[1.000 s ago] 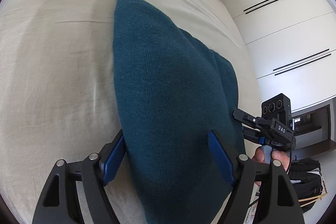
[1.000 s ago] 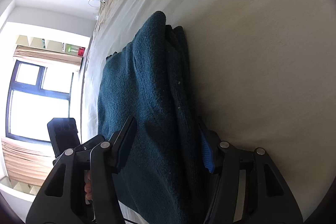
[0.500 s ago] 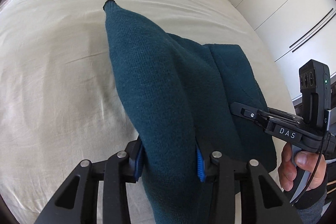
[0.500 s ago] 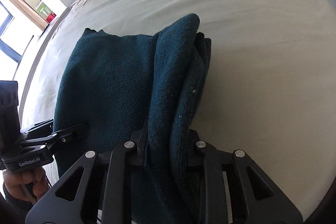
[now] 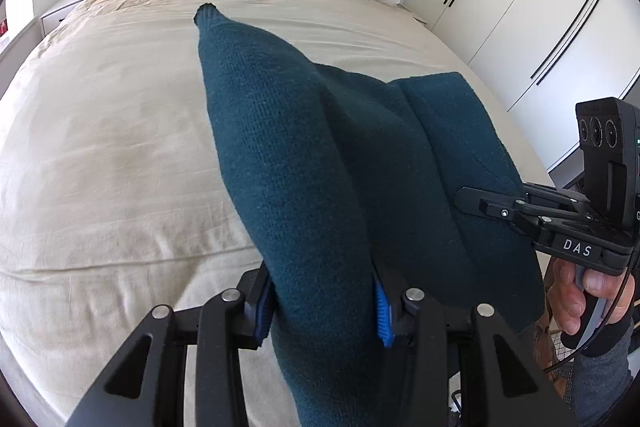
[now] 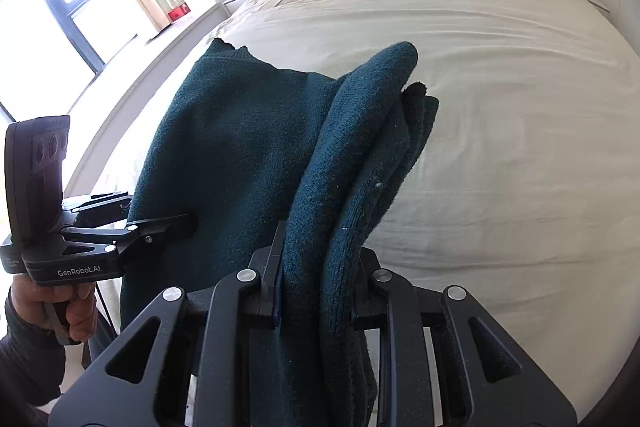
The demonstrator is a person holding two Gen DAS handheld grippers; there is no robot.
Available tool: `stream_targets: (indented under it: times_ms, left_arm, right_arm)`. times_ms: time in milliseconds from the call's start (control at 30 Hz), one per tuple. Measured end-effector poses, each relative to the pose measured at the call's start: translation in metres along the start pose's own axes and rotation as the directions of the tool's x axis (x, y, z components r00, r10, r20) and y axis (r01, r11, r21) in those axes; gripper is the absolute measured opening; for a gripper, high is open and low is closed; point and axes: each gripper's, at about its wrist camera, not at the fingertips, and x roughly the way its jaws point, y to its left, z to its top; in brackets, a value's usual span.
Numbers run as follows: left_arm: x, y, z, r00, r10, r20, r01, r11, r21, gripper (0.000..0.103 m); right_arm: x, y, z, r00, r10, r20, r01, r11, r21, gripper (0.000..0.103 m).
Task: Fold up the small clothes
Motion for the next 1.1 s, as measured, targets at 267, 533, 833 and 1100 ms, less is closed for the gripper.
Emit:
stream_targets:
  times_ms: [267, 533, 833, 1100]
  left_arm:
    - [-0.002, 0.049, -0.058, 0.999, 0.018, -0.027, -0.020, 0.997, -0.077, 0.044]
    - [0.046, 0.084, -0.082, 0.997, 0.002, -0.073, -0.013, 0.990, -0.139, 0.059]
    - [0.030, 0.113, -0.116, 0.999, -0.024, -0.039, 0.015, 0.977, -0.212, 0.074]
    - [-0.010, 0.115, -0.114, 0.997, 0.070, 0.025, -0.062, 0.972, -0.229, 0.073]
  right_arm:
    - [0.050, 0.052, -0.039, 0.996, 0.057, -0.070, -0.055, 0.998, 0.022, 0.021]
    - [0.119, 0.025, -0.072, 0.986, 0.122, -0.114, -0.095, 0.972, 0.214, 0.024]
    - [0.110, -0.006, -0.106, 0.980, 0.187, -0.068, -0.153, 0.929, 0.337, 0.042]
    - [0.061, -0.025, -0.101, 0.998, 0.053, 0.019, -0.057, 0.930, 0.363, 0.042]
